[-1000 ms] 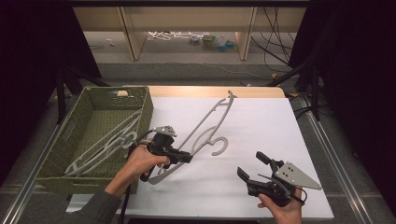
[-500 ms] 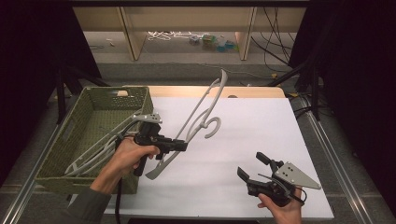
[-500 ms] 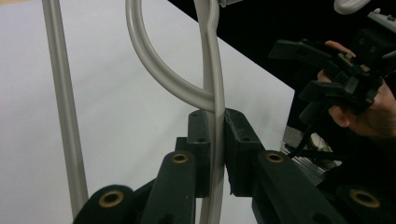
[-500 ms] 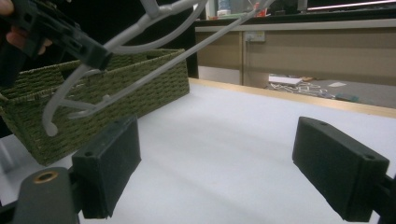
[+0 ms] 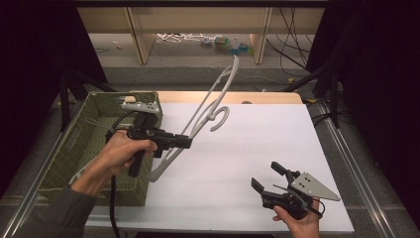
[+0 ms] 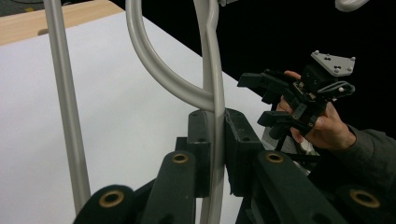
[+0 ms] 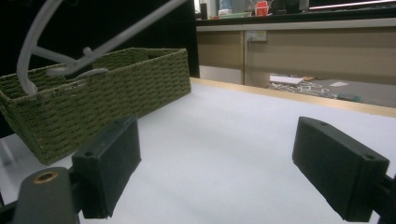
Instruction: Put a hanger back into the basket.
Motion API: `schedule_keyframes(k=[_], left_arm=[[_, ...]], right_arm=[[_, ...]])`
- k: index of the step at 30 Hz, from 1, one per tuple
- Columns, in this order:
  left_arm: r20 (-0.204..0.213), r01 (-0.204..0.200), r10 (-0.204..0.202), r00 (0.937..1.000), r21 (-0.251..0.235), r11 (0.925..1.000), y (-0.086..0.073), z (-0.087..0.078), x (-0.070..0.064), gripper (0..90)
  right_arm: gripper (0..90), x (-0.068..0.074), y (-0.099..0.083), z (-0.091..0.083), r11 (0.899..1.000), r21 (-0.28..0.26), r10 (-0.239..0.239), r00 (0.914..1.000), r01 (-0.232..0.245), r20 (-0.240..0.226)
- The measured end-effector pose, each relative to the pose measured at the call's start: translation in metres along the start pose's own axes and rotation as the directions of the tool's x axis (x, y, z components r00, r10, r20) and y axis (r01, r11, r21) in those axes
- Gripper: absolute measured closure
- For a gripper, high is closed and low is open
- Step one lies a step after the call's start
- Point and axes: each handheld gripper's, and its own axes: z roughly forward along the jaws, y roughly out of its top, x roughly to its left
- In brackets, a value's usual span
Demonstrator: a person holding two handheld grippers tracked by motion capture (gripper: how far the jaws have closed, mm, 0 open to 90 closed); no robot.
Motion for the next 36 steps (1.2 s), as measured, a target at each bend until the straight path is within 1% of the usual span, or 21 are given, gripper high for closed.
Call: schedule_keyframes(k=[2,5,6,7,9,10,11,12,14,15,19,21,23,24,25,26,28,29,30,32,36], left_arm=[[-0.011,-0.003,0.003,0.9999,0.008,1.0000,0.003,-0.010,-0.001,81.8],[-0.032,0.004,-0.004,0.9995,-0.019,0.9998,0.008,-0.026,0.002,81.8],[-0.043,0.007,-0.007,0.9991,-0.018,0.9998,0.009,-0.033,0.003,81.8],[-0.049,0.008,-0.009,0.9987,-0.037,0.9993,0.010,-0.039,0.004,81.8],[-0.077,0.009,-0.012,0.9970,-0.044,0.9990,0.012,-0.052,0.005,81.8],[-0.088,0.006,-0.011,0.9961,-0.054,0.9985,0.012,-0.058,0.006,81.8],[-0.102,0.009,-0.014,0.9947,-0.051,0.9987,0.011,-0.064,0.007,81.8],[-0.124,0.006,-0.012,0.9922,-0.047,0.9989,0.010,-0.071,0.008,81.8],[-0.143,0.013,-0.018,0.9895,-0.041,0.9991,0.007,-0.081,0.010,81.8],[-0.170,0.015,-0.022,0.9852,-0.041,0.9990,0.004,-0.087,0.012,81.8],[-0.204,0.027,-0.033,0.9784,-0.030,0.9992,-0.008,-0.102,0.021,81.8],[-0.223,0.034,-0.041,0.9740,-0.037,0.9987,-0.015,-0.109,0.027,81.8],[-0.242,0.026,-0.033,0.9696,-0.032,0.9992,-0.021,-0.114,0.034,81.8],[-0.254,0.032,-0.039,0.9665,-0.030,0.9990,-0.024,-0.116,0.038,81.8],[-0.256,0.038,-0.043,0.9658,-0.023,0.9990,-0.026,-0.118,0.042,81.8],[-0.257,0.042,-0.045,0.9654,-0.017,0.9990,-0.029,-0.119,0.047,81.8],[-0.271,0.052,-0.053,0.9611,-0.012,0.9986,-0.034,-0.120,0.054,81.8],[-0.280,0.049,-0.046,0.9590,0.004,0.9988,-0.036,-0.122,0.058,81.8],[-0.289,0.060,-0.056,0.9557,0.002,0.9982,-0.039,-0.122,0.062,81.8],[-0.285,0.071,-0.066,0.9562,0.009,0.9974,-0.045,-0.125,0.069,81.9],[-0.295,0.091,-0.084,0.9519,0.009,0.9958,-0.056,-0.130,0.078,81.8]], right_arm=[[16.0,0.000,0.000,0.000,1.000,0.003,-0.002,1.0000,0.002,0.004],[16.0,0.000,0.000,0.000,1.000,0.020,-0.001,1.0000,0.001,0.000],[16.0,0.000,0.000,0.000,1.000,0.018,-0.001,1.0000,0.001,-0.007],[16.0,0.000,0.000,0.000,1.000,0.013,-0.001,1.0000,0.001,-0.004],[16.0,0.000,0.000,0.000,1.000,0.011,-0.004,1.0000,0.004,-0.005],[16.0,0.000,0.000,0.000,1.000,0.026,-0.007,1.0000,0.007,-0.001],[16.0,0.000,-0.001,0.002,1.000,0.000,-0.001,1.0000,0.001,-0.003],[16.0,0.000,-0.001,0.002,1.000,0.000,-0.003,1.0000,0.003,-0.002],[16.0,0.000,-0.001,0.001,1.000,0.000,-0.001,1.0000,0.001,-0.002],[16.0,0.000,-0.001,0.001,1.000,0.002,-0.003,1.0000,0.003,-0.001],[16.0,0.000,-0.001,0.001,1.000,0.010,-0.001,1.0000,0.001,0.000],[16.0,0.000,-0.001,0.002,1.000,0.002,0.003,1.0000,-0.003,-0.004],[16.0,0.000,-0.001,0.002,1.000,0.005,0.006,1.0000,-0.006,-0.006],[16.0,-0.001,-0.001,0.003,1.000,-0.001,-0.004,1.0000,0.004,-0.003],[16.0,0.000,-0.001,0.002,1.000,0.011,-0.005,1.0000,0.005,0.001],[16.0,0.000,-0.002,0.004,1.000,-0.006,0.002,1.0000,-0.002,-0.009],[16.0,0.000,-0.001,0.002,0.999,0.037,-0.004,1.0000,0.004,-0.003],[16.0,0.000,-0.001,0.002,0.999,0.038,-0.004,1.0000,0.004,-0.003],[16.0,0.000,-0.001,0.002,0.999,0.033,-0.004,1.0000,0.004,-0.003],[16.0,-0.001,-0.002,0.004,1.000,0.019,-0.004,1.0000,0.004,-0.009],[16.0,-0.001,-0.001,0.003,0.999,0.033,-0.005,1.0000,0.005,-0.005]])
